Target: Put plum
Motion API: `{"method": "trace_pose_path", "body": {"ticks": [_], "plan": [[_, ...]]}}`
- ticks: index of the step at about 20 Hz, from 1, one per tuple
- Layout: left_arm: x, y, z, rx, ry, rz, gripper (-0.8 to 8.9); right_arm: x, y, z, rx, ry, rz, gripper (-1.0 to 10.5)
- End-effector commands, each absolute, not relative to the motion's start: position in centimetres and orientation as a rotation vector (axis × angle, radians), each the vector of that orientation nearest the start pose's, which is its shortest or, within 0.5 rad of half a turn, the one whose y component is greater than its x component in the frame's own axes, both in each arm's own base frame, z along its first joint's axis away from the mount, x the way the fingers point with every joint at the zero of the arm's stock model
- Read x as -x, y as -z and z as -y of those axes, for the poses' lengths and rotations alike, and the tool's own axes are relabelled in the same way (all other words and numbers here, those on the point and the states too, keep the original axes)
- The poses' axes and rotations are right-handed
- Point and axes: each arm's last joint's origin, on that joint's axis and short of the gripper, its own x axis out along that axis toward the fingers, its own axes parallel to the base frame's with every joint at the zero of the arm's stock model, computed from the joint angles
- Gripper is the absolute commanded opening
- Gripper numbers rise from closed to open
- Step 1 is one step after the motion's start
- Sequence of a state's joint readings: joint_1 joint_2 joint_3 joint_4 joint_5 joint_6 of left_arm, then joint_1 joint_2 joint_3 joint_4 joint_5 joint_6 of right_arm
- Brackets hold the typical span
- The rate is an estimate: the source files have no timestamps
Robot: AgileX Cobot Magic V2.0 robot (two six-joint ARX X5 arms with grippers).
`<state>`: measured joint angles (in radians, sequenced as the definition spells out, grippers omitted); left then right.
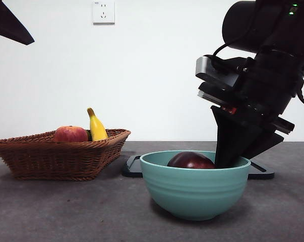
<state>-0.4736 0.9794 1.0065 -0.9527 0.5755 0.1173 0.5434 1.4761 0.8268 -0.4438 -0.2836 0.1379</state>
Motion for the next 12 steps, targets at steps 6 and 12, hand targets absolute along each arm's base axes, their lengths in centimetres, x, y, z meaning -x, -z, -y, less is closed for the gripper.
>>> {"method": "trace_pose_path", "body": {"ticks": [6,12], "plan": [[-14.6,-31.9,9.4,-0.053,1.038,-0.89,4.05,-24.2,-21.7,-15.4,-0.009,-0.66,-1.094,0.1],[-14.6,-31.9,9.4,-0.053,1.038,-0.891,4.05,-27.7,-25.4,-14.2,-0.049,-0.585,-0.964,0.1]]}}
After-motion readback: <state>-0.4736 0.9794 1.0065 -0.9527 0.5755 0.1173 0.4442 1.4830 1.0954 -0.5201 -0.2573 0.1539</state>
